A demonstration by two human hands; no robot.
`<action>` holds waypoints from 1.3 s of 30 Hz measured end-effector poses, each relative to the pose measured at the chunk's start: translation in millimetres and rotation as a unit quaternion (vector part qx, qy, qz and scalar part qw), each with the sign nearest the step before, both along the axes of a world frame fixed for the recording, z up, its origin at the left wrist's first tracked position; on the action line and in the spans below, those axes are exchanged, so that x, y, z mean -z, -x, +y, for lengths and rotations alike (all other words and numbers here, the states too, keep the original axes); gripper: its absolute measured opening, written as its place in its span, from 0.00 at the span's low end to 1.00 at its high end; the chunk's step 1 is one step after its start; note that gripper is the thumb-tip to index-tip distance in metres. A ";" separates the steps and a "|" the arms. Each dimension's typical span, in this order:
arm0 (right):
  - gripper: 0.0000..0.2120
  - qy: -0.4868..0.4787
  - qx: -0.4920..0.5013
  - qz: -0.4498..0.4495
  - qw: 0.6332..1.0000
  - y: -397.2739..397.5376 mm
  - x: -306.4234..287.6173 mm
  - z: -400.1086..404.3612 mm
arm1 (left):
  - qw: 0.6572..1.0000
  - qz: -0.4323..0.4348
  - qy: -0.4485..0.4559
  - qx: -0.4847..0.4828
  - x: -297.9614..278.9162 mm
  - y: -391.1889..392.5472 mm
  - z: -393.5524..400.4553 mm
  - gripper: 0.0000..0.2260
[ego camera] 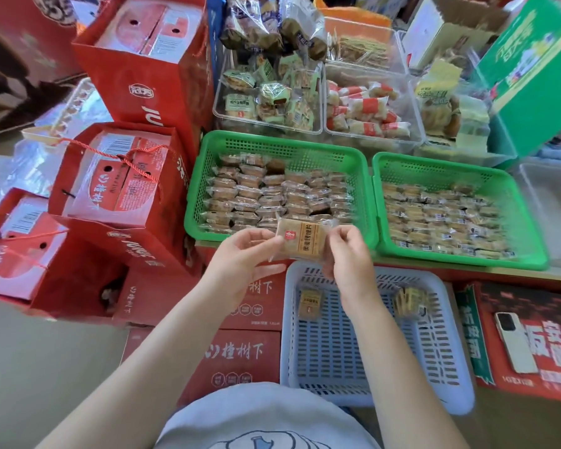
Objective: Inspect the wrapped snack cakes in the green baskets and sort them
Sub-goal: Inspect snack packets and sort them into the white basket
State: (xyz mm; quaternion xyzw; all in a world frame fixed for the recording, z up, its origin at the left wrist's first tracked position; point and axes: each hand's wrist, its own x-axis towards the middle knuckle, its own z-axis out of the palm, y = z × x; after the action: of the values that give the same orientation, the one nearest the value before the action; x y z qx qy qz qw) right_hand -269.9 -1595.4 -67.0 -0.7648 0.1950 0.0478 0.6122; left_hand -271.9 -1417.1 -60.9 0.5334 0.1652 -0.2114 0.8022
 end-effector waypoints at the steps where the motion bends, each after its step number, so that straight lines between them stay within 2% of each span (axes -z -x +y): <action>1: 0.12 -0.001 0.000 0.000 1.000 4.9 -3.0 0.6 | 1.000 0.010 0.024 0.007 0.7 4.3 1.5 0.14; 4: 0.15 -0.044 -0.013 -0.014 0.999 17.6 -15.1 3.3 | 0.991 0.046 0.126 0.007 1.0 14.9 2.7 0.18; 7: 0.16 -0.066 -0.008 -0.033 0.997 25.6 -19.7 3.3 | 0.987 0.052 0.155 -0.003 2.4 24.9 1.6 0.17; 9: 0.18 -0.044 0.013 -0.059 0.997 29.9 -16.8 1.7 | 0.991 0.037 0.125 -0.004 3.7 30.0 -0.2 0.14; 12: 0.20 0.019 0.023 -0.100 0.995 34.3 -10.9 -3.0 | 0.999 -0.023 0.039 -0.006 2.6 37.5 -3.7 0.03; 14: 0.19 0.026 0.028 -0.101 0.994 35.3 -8.5 -7.1 | 0.999 -0.053 -0.009 -0.010 2.2 42.5 -7.8 0.06; 16: 0.17 -0.026 0.055 -0.074 0.995 35.2 -6.5 -10.4 | 0.997 -0.067 -0.034 -0.005 0.5 47.4 -12.0 0.06; 18: 0.17 -0.128 0.061 -0.045 0.989 38.7 -7.7 -12.3 | 0.997 -0.068 -0.028 0.008 -1.0 51.0 -14.2 0.02; 20: 0.24 -0.249 0.022 -0.031 0.968 43.9 -7.0 -15.7 | 0.997 -0.067 0.005 0.035 -3.4 51.6 -11.3 0.11; 21: 0.24 -0.300 0.002 -0.022 0.954 46.9 -5.9 -18.2 | 0.995 -0.075 0.022 0.062 -4.3 51.3 -7.7 0.16; 23: 0.21 -0.377 -0.038 -0.005 0.925 51.8 -2.2 -22.7 | 0.987 -0.096 0.027 0.127 -8.6 50.3 0.0 0.20; 25: 0.17 -0.424 -0.068 0.009 0.903 55.5 5.6 -24.7 | 0.981 -0.100 0.015 0.165 -14.2 49.4 3.8 0.16; 28: 0.14 -0.451 -0.053 0.048 0.890 59.4 12.3 -19.6 | 0.984 -0.092 -0.013 0.151 -19.1 49.7 4.4 0.03; 31: 0.12 -0.392 0.014 0.110 0.913 59.4 13.0 -11.4 | 0.988 -0.089 -0.074 0.102 -15.5 50.1 8.9 0.03; 32: 0.10 -0.334 0.036 0.120 0.934 58.5 13.7 -8.8 | 0.989 -0.083 -0.093 0.080 -13.7 49.7 11.2 0.04; 34: 0.09 -0.151 0.056 0.133 0.978 57.7 11.9 -2.5 | 0.987 -0.073 -0.137 0.032 -10.4 49.3 15.5 0.05; 36: 0.13 -0.010 0.025 0.109 0.994 60.3 6.8 4.4 | 0.977 -0.076 -0.199 -0.012 -5.9 48.7 19.3 0.07; 39: 0.26 0.028 -0.121 0.064 0.990 64.7 -8.6 19.3 | 0.966 -0.081 -0.237 -0.066 -0.9 49.1 23.4 0.09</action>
State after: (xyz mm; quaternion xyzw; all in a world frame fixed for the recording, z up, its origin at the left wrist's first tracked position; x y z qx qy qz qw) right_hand -334.6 -1576.1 -58.5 -0.7949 0.1414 0.1648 0.5666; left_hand -321.0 -1393.7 -60.1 0.7117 0.1794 -0.0687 0.6757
